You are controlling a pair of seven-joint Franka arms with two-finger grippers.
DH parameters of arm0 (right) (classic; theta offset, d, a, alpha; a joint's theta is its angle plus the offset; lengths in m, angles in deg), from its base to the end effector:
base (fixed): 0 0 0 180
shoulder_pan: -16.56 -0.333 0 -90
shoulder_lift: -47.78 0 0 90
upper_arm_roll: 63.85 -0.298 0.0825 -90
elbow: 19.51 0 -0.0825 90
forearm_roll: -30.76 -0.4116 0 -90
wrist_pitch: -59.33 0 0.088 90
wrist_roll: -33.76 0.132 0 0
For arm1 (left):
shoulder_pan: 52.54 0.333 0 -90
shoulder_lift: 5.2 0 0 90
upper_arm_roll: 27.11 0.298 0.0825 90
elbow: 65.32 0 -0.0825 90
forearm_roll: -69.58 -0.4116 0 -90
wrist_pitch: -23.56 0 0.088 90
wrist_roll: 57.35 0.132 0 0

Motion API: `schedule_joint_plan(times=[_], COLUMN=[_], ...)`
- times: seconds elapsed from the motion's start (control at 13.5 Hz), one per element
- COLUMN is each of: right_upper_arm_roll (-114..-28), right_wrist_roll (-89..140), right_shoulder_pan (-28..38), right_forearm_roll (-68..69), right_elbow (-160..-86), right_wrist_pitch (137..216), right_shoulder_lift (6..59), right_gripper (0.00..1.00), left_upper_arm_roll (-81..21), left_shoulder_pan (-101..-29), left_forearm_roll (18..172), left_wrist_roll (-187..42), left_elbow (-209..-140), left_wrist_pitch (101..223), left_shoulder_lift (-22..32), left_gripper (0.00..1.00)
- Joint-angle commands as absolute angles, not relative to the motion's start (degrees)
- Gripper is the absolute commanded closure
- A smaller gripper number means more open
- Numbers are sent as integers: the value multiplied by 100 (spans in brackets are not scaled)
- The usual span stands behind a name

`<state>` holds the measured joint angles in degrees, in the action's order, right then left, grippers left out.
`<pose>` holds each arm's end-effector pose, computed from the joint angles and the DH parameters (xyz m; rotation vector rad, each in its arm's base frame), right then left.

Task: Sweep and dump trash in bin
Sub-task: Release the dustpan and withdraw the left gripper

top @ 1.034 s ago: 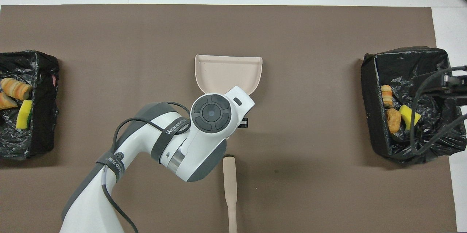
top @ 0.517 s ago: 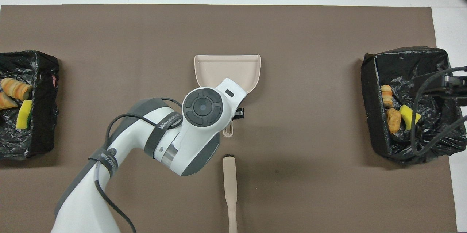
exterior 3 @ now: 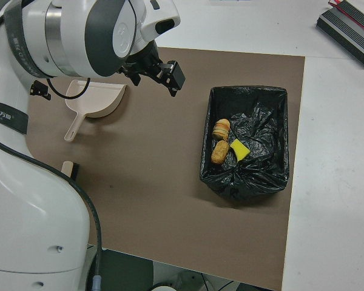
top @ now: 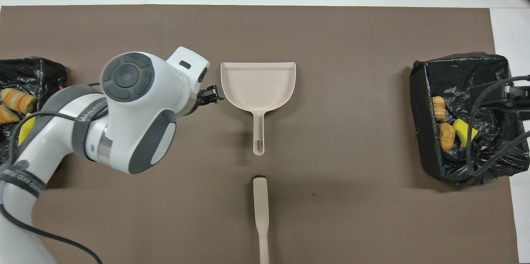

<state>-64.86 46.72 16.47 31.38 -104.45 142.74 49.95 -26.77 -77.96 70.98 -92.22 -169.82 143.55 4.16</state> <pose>0.5585 0.0094 0.6366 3.1146 -0.3256 0.0195 0.5800 -0.2735 0.4007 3.0548 0.2785 0.1263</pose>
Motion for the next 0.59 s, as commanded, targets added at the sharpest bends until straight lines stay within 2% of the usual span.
schedule_joint_plan(times=[0.0,0.52], right_upper_arm_roll=[-6472,-6464], right_wrist_roll=[4606,4606], right_shoulder_pan=[1691,1700], right_forearm_roll=[3005,3005], right_elbow=[-10486,-10486], right_wrist_pitch=[14212,14212], right_shoulder_lift=[5050,5050], right_gripper=[0,0], left_upper_arm_roll=[-2720,-2720], left_shoulder_pan=[-7233,-6187], left_forearm_roll=[7107,7098], left_wrist_roll=[-8314,-6449], left_elbow=[-17026,-16956], left_wrist_pitch=[13582,12315], left_shoulder_lift=[-79,-889], left_gripper=[0,0])
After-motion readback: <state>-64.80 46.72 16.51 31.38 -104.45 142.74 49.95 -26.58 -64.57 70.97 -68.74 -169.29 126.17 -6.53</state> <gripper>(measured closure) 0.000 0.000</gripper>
